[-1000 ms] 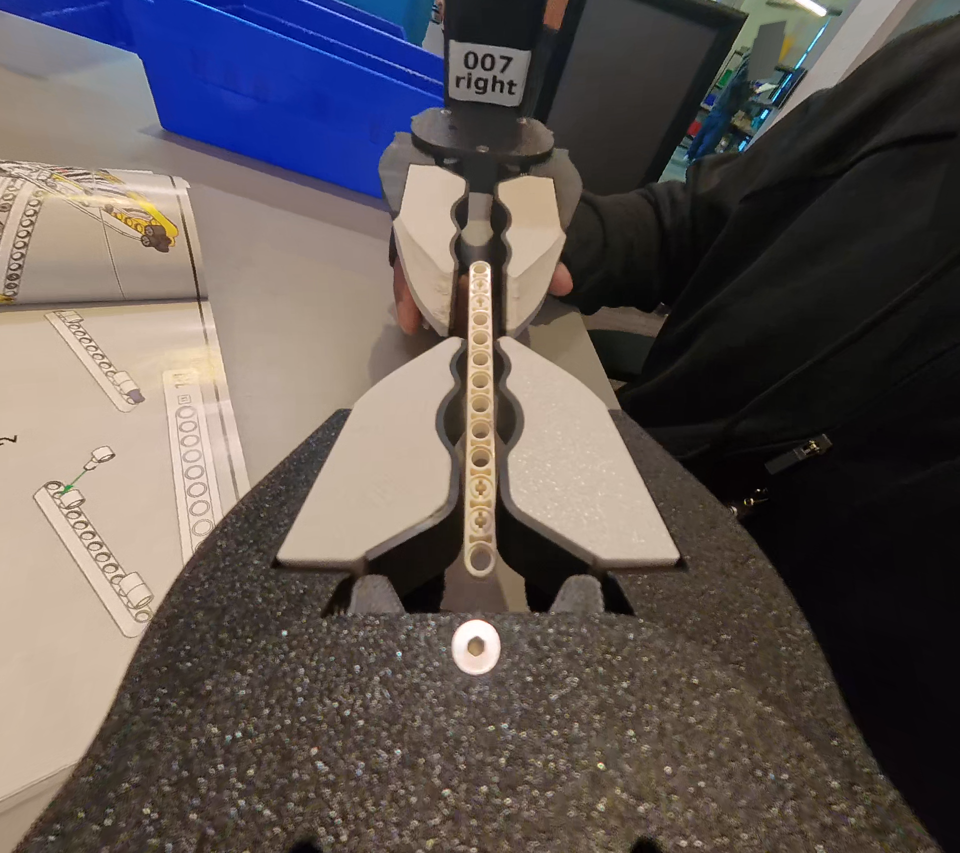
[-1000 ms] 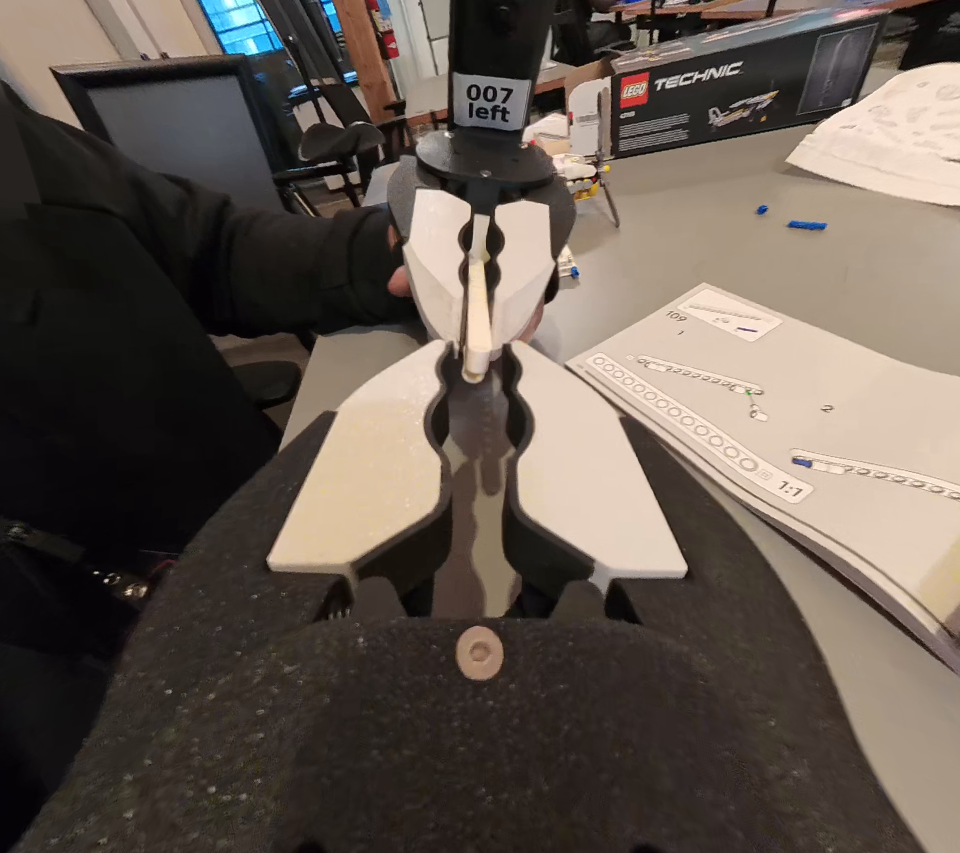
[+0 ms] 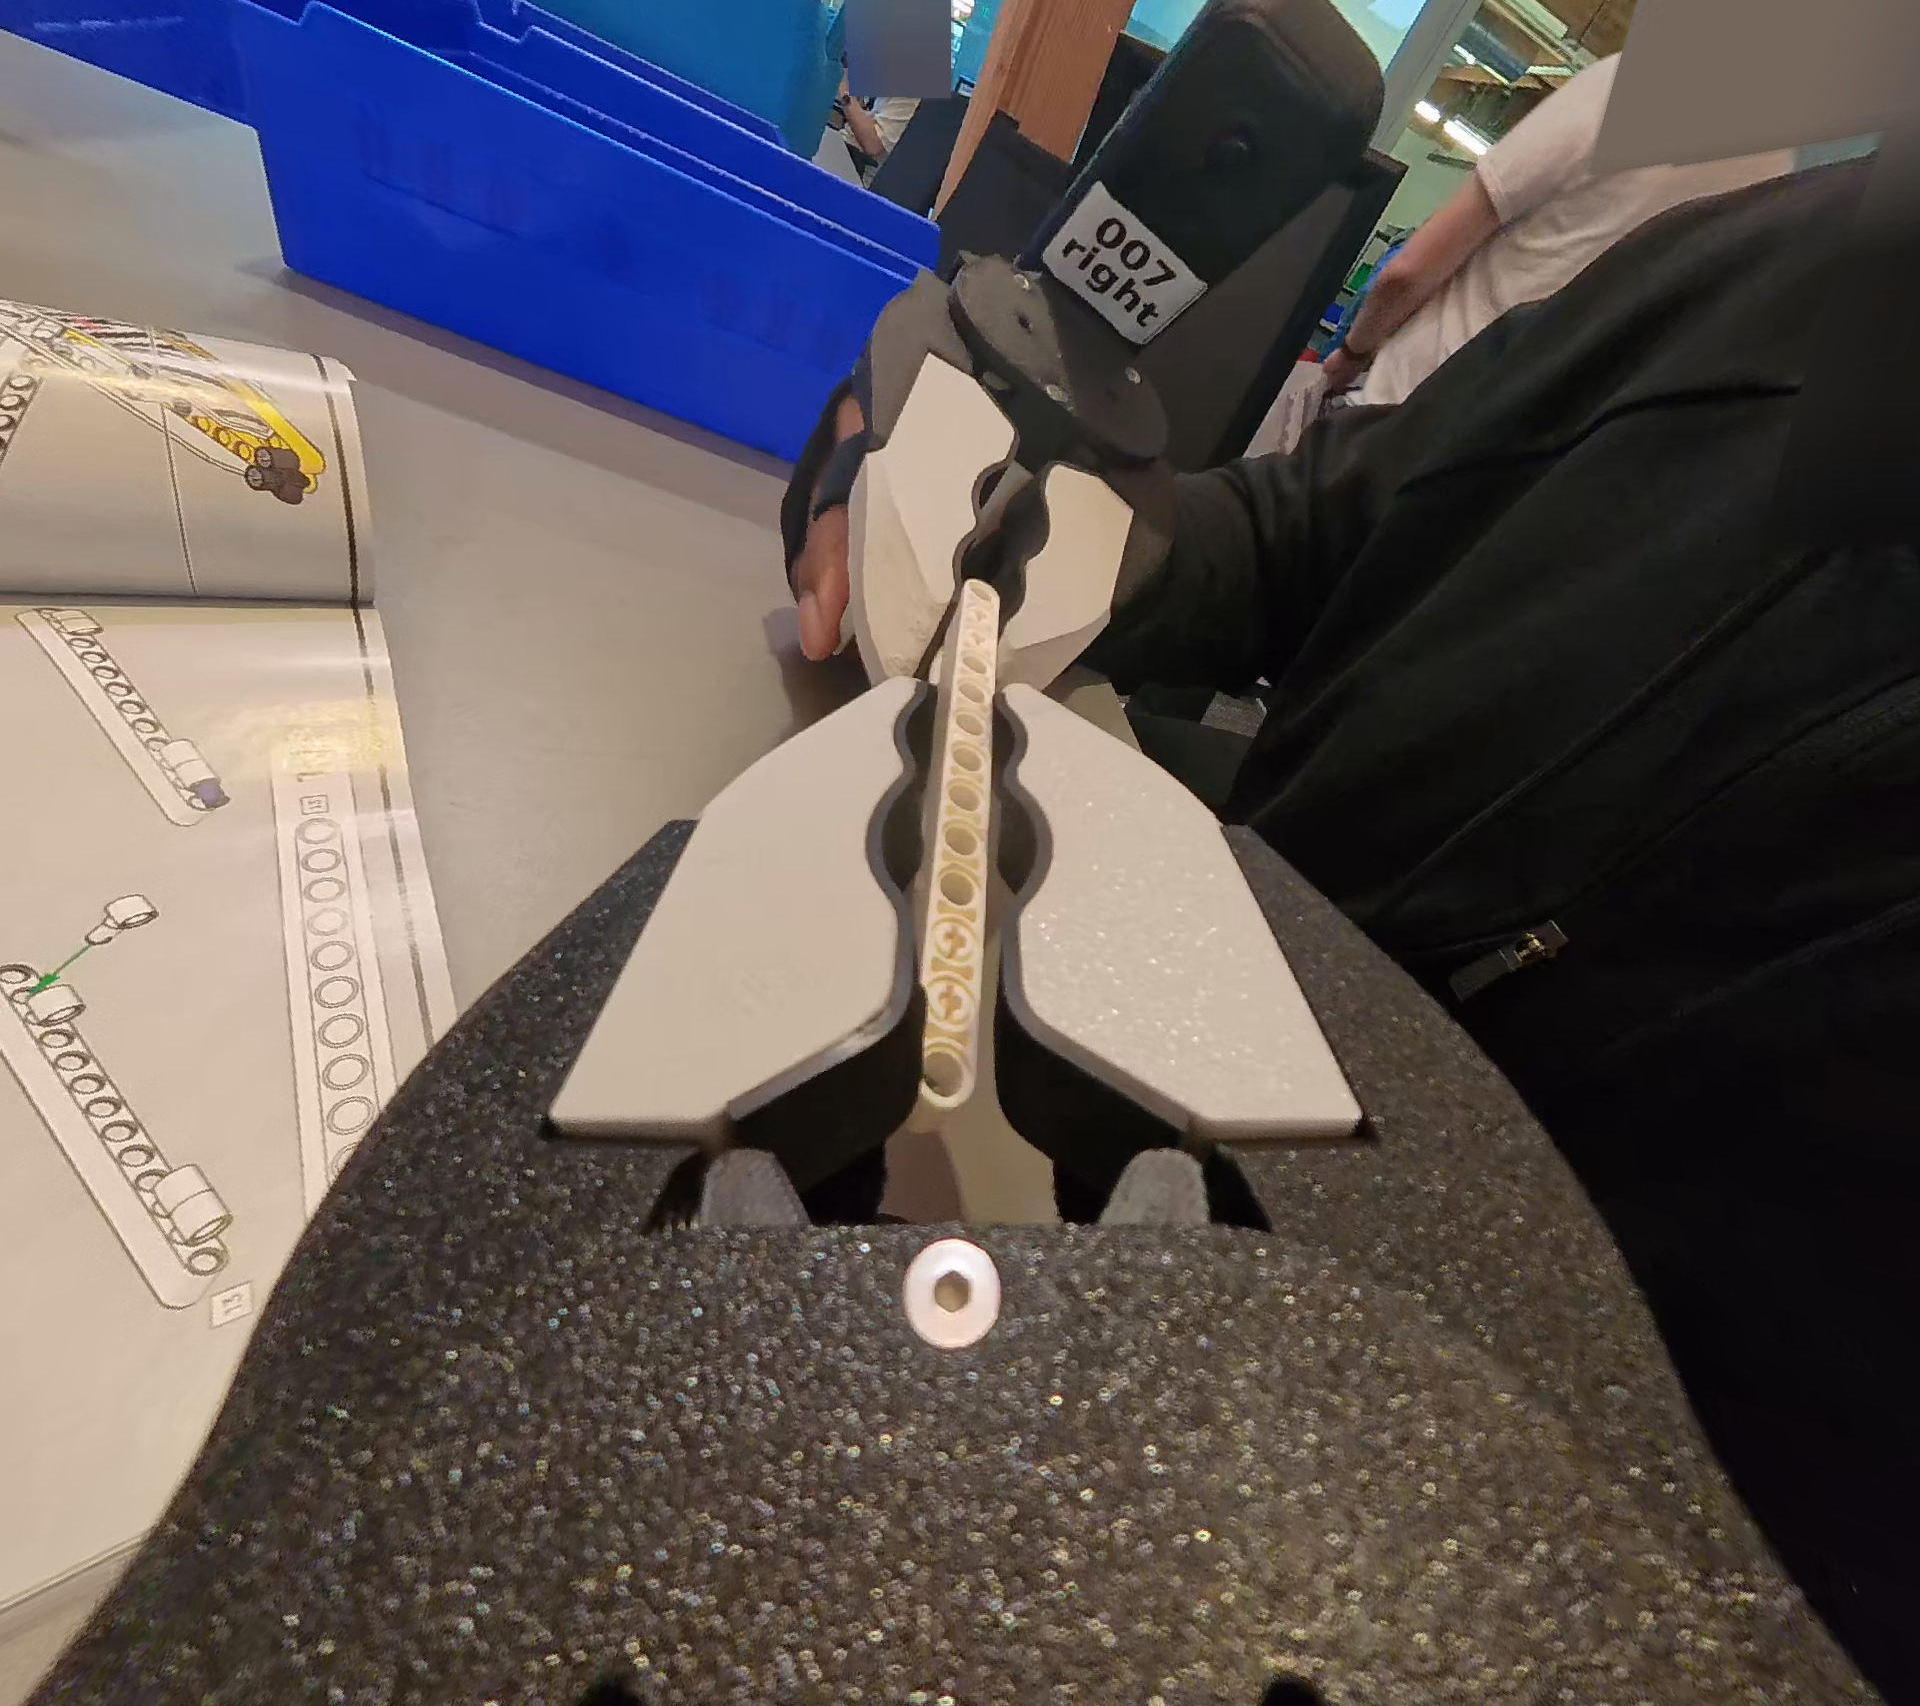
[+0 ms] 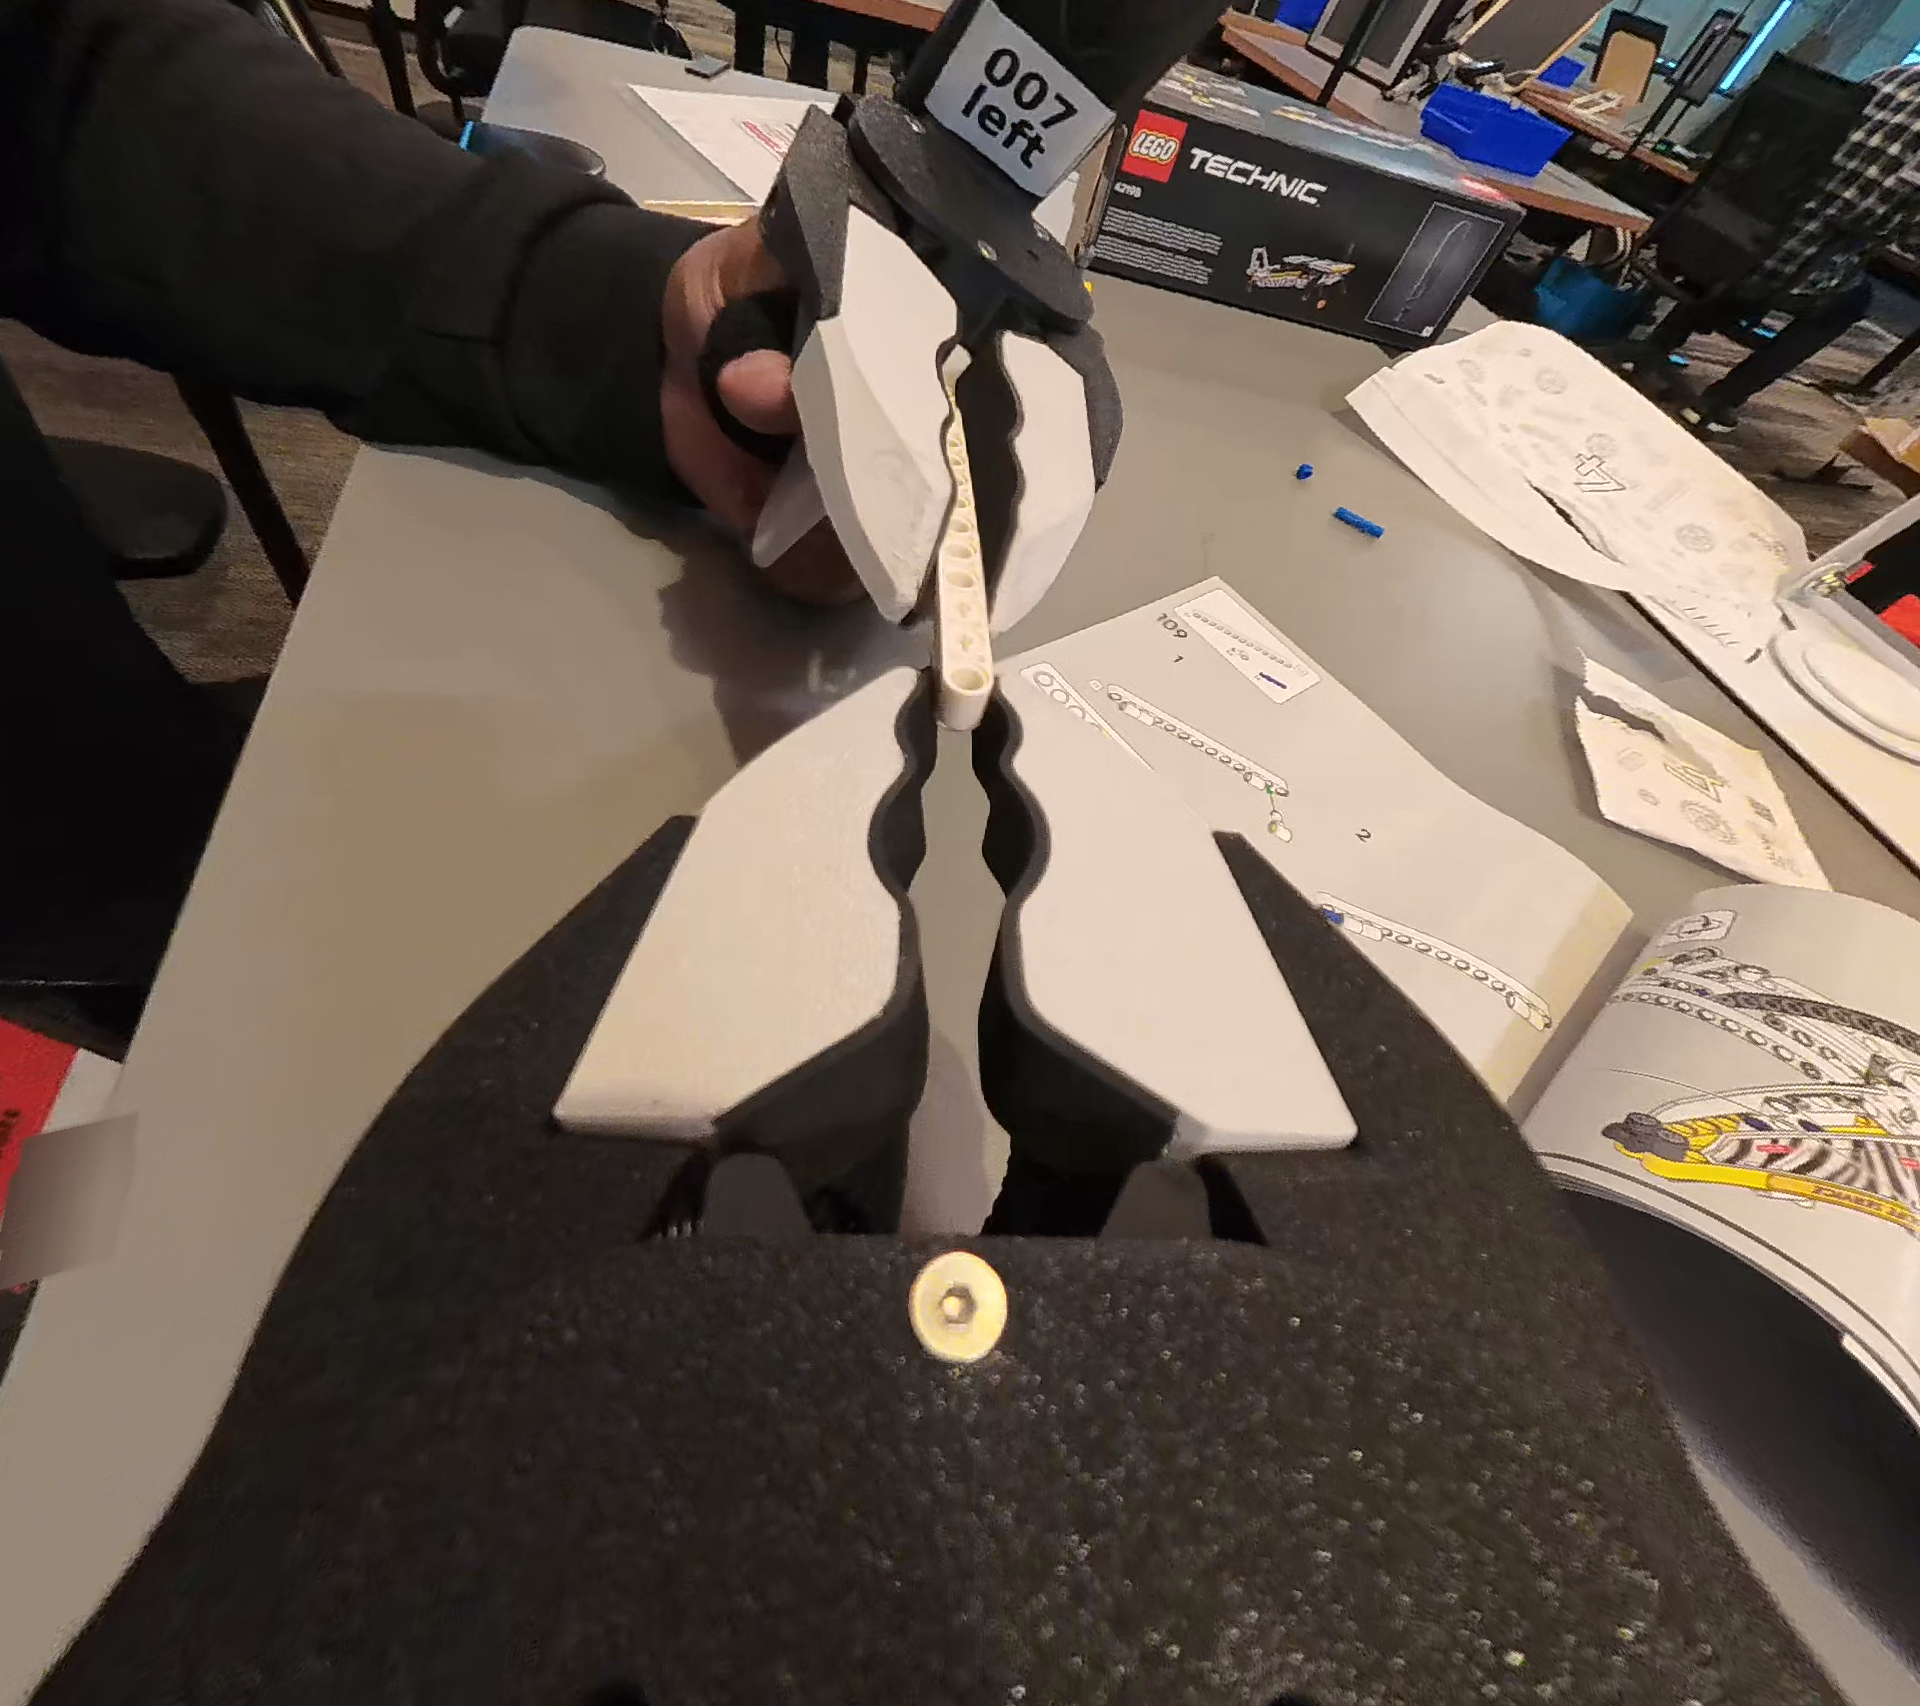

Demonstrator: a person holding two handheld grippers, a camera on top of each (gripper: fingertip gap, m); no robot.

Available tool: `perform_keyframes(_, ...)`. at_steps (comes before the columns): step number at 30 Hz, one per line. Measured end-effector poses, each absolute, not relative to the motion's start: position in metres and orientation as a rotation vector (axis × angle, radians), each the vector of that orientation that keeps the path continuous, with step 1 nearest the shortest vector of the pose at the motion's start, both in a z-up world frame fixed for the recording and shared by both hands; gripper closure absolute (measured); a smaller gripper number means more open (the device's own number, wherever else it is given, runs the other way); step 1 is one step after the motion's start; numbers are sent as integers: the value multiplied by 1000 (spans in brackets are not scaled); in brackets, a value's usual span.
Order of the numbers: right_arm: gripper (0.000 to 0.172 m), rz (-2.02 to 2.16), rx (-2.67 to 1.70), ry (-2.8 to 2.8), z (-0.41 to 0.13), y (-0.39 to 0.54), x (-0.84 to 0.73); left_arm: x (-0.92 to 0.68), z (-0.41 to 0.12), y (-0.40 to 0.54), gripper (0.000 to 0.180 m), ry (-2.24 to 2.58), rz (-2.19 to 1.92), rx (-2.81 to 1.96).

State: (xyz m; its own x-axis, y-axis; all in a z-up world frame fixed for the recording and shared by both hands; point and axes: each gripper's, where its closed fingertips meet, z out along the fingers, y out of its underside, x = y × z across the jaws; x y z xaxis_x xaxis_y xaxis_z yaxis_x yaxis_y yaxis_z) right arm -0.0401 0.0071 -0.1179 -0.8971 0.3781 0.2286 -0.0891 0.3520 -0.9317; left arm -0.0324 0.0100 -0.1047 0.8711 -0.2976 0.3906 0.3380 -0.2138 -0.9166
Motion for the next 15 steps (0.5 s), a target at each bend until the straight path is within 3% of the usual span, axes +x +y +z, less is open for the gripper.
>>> perform_keyframes(9, 164, 1699, -342, -2260, -121, 6, -39, -35, -106, 10, 172, -52, -573, -1692)
perform_keyframes(15, 164, 1556, -307, -2177, -121, 11, -41, -33, -106, 13, 171, -87, -576, -1686)
